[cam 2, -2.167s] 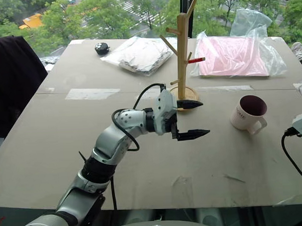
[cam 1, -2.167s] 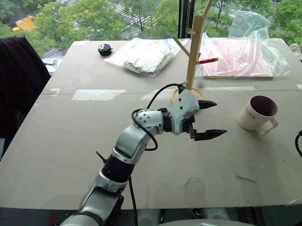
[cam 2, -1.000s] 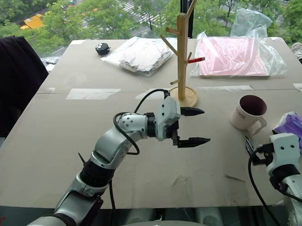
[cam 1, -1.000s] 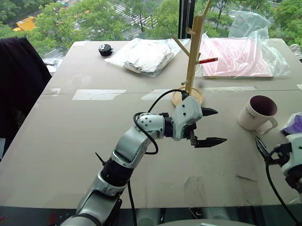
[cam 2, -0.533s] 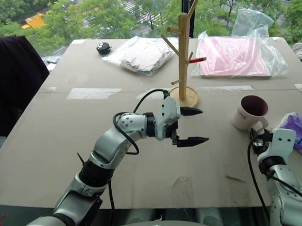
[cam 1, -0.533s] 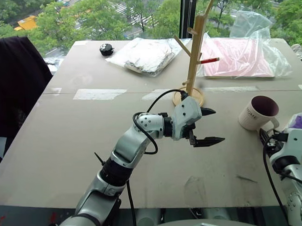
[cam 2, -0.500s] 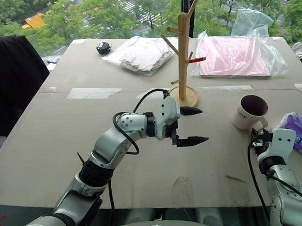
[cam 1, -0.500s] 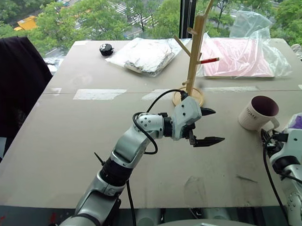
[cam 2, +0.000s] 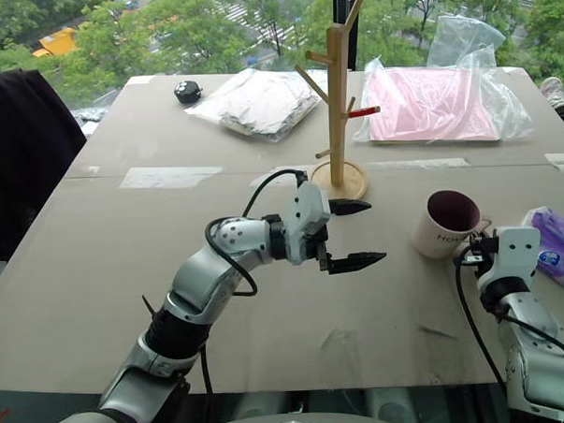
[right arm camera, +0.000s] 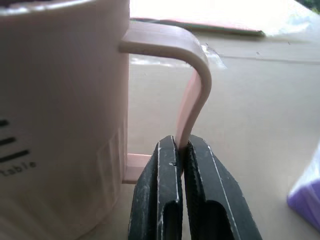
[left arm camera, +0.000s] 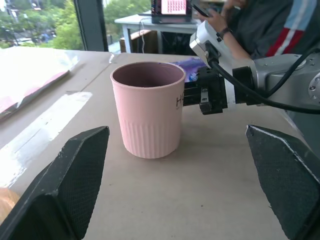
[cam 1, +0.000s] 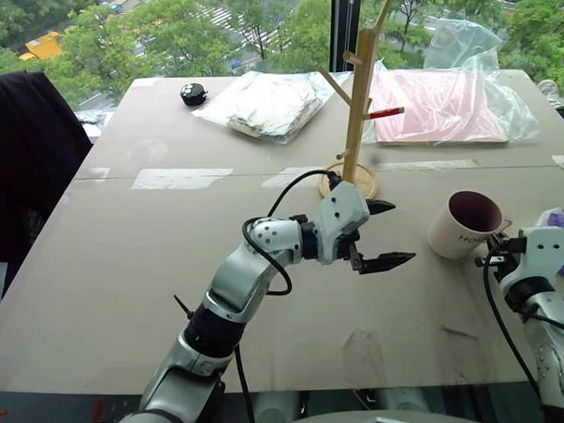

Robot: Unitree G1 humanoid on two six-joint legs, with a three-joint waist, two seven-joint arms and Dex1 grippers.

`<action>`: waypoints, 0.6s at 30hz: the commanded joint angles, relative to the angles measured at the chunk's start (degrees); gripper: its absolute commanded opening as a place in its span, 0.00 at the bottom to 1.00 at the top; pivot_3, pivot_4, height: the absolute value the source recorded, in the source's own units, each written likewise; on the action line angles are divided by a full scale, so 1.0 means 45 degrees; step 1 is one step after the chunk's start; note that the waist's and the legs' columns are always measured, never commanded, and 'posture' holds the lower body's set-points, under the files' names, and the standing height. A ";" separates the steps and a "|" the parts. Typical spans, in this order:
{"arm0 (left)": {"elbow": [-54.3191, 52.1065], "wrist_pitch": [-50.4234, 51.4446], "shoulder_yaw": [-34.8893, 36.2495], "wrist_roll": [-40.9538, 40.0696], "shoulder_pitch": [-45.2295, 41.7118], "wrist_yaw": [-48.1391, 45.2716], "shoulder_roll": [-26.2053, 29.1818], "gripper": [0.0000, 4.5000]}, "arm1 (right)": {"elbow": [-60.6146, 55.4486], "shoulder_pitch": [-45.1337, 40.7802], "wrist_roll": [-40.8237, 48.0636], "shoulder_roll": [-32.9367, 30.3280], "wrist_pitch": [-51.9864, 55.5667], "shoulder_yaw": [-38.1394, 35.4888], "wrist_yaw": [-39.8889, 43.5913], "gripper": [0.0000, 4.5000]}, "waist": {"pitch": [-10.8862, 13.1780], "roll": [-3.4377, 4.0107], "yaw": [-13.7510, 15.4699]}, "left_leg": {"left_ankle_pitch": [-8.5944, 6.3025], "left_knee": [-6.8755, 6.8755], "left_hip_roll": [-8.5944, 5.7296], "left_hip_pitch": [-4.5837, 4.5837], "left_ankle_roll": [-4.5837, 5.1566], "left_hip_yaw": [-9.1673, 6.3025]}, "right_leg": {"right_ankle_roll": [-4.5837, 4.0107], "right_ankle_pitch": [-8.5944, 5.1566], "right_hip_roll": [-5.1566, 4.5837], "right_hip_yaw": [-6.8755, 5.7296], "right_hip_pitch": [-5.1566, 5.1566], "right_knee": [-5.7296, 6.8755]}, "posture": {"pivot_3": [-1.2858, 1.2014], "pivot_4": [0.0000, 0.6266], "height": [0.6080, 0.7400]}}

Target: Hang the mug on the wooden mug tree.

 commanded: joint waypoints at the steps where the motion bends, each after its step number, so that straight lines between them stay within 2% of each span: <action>1: -0.0806 -0.1059 0.1194 -0.0324 0.1013 0.0692 -0.0133 1.00 | -0.0036 -0.1902 0.0546 -0.1747 -0.0142 0.0468 0.2118 0.01 | 0.0003 -0.0004 -0.0048 | 0.0000 0.0001 -0.0004 0.0003 0.0000 -0.0004 | 0.0000 0.0001 0.0005 -0.0005 0.0001 0.0002 | 0.52 0.24 1.00; 4: -0.1635 -0.1756 0.2278 -0.0881 0.2332 0.1716 -0.0831 1.00 | 0.1315 -0.4247 0.0627 -0.3637 -0.0858 0.1265 0.4600 0.01 | 0.0028 -0.0006 0.0019 | 0.0000 0.0000 0.0002 0.0002 -0.0001 -0.0048 | 0.0002 0.0006 0.0028 -0.0048 0.0006 0.0005 | 0.52 0.24 1.00; 7: -0.2544 -0.2555 0.2627 -0.0856 0.3448 0.2529 -0.1448 1.00 | 0.3479 -0.6805 0.0491 -0.4795 -0.1856 0.2229 0.6793 0.01 | 0.0055 -0.0013 0.0029 | 0.0000 -0.0012 0.0011 -0.0006 -0.0001 -0.0028 | 0.0012 0.0013 0.0009 -0.0032 0.0000 -0.0006 | 0.52 0.24 1.00; 14: -0.3192 -0.3998 0.2482 -0.0124 0.4459 0.3707 -0.2101 1.00 | 0.8653 -1.1628 -0.0662 -0.5240 -0.4654 0.4084 0.9973 0.01 | 0.0068 -0.0028 0.0230 | 0.0000 -0.0010 0.0003 -0.0021 0.0000 -0.0034 | 0.0039 0.0030 -0.0018 -0.0046 0.0005 -0.0029 | 0.52 0.24 1.00; 18: -0.3292 -0.4417 0.2356 0.0116 0.4752 0.4125 -0.2163 1.00 | 1.0793 -1.3469 -0.1287 -0.5089 -0.5979 0.4832 1.1292 0.01 | 0.0077 -0.0019 0.0245 | -0.0001 -0.0011 0.0007 -0.0022 -0.0001 -0.0026 | 0.0015 0.0017 -0.0029 -0.0045 0.0000 -0.0031 | 0.52 0.24 1.00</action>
